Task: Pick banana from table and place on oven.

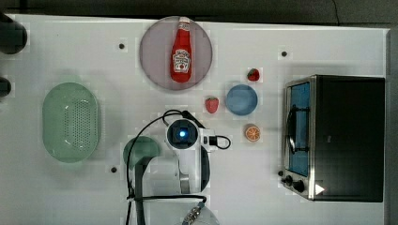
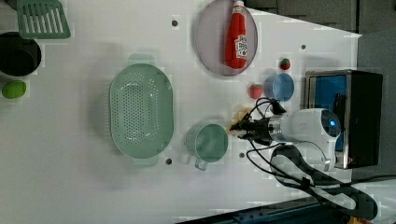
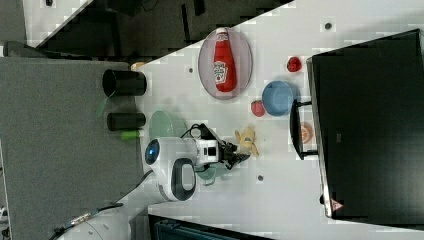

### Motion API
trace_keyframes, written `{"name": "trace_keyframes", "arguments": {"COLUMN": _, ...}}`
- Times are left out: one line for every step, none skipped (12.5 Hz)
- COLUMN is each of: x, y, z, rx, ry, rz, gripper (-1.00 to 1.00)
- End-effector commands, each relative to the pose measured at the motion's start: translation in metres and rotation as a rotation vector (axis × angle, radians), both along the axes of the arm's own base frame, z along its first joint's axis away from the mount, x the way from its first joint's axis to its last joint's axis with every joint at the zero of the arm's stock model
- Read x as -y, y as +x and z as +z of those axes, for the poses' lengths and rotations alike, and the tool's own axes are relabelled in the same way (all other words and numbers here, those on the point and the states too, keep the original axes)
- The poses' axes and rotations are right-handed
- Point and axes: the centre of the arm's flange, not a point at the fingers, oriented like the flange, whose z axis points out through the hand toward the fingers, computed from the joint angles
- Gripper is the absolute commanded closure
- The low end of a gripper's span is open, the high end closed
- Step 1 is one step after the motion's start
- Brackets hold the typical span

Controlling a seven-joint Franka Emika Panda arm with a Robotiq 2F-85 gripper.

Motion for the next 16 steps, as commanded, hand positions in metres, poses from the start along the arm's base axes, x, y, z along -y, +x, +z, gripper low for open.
{"name": "trace_keyframes", "arguments": {"x": 0.008, "y": 0.018, "z": 0.016, "rx": 0.070, "ry": 0.002, "rz": -0.042, "gripper": 0.51}}
{"name": "trace_keyframes", "arguments": {"x": 0.008, "y": 0.021, "z": 0.021, "rx": 0.085, "ry": 0.003, "rz": -0.043, "gripper": 0.51}}
{"name": "trace_keyframes", "arguments": {"x": 0.007, "y": 0.028, "z": 0.034, "rx": 0.114, "ry": 0.005, "rz": -0.043, "gripper": 0.51}}
{"name": "trace_keyframes", "arguments": {"x": 0.007, "y": 0.036, "z": 0.053, "rx": 0.156, "ry": 0.007, "rz": -0.044, "gripper": 0.51}}
{"name": "trace_keyframes", "arguments": {"x": 0.007, "y": 0.043, "z": 0.078, "rx": 0.200, "ry": 0.008, "rz": -0.044, "gripper": 0.51}}
{"name": "trace_keyframes", "arguments": {"x": 0.008, "y": 0.048, "z": 0.106, "rx": 0.242, "ry": 0.008, "rz": -0.045, "gripper": 0.51}}
{"name": "trace_keyframes", "arguments": {"x": 0.009, "y": 0.052, "z": 0.137, "rx": 0.275, "ry": 0.005, "rz": -0.048, "gripper": 0.51}}
{"name": "trace_keyframes", "arguments": {"x": 0.012, "y": 0.053, "z": 0.169, "rx": 0.288, "ry": 0.000, "rz": -0.053, "gripper": 0.51}}
{"name": "trace_keyframes", "arguments": {"x": 0.015, "y": 0.052, "z": 0.201, "rx": 0.279, "ry": -0.008, "rz": -0.059, "gripper": 0.51}}
{"name": "trace_keyframes", "arguments": {"x": 0.020, "y": 0.050, "z": 0.232, "rx": 0.257, "ry": -0.016, "rz": -0.069, "gripper": 0.51}}
{"name": "trace_keyframes", "arguments": {"x": 0.027, "y": 0.047, "z": 0.264, "rx": 0.230, "ry": -0.023, "rz": -0.083, "gripper": 0.51}}
{"name": "trace_keyframes", "arguments": {"x": 0.035, "y": 0.043, "z": 0.296, "rx": 0.207, "ry": -0.027, "rz": -0.100, "gripper": 0.51}}
{"name": "trace_keyframes", "arguments": {"x": 0.046, "y": 0.039, "z": 0.326, "rx": 0.180, "ry": -0.029, "rz": -0.123, "gripper": 0.51}}
{"name": "trace_keyframes", "arguments": {"x": 0.059, "y": 0.034, "z": 0.352, "rx": 0.156, "ry": -0.028, "rz": -0.148, "gripper": 0.51}}
{"name": "trace_keyframes", "arguments": {"x": 0.073, "y": 0.032, "z": 0.378, "rx": 0.148, "ry": -0.024, "rz": -0.171, "gripper": 0.51}}
{"name": "trace_keyframes", "arguments": {"x": 0.089, "y": 0.032, "z": 0.397, "rx": 0.157, "ry": -0.020, "rz": -0.200, "gripper": 0.51}}
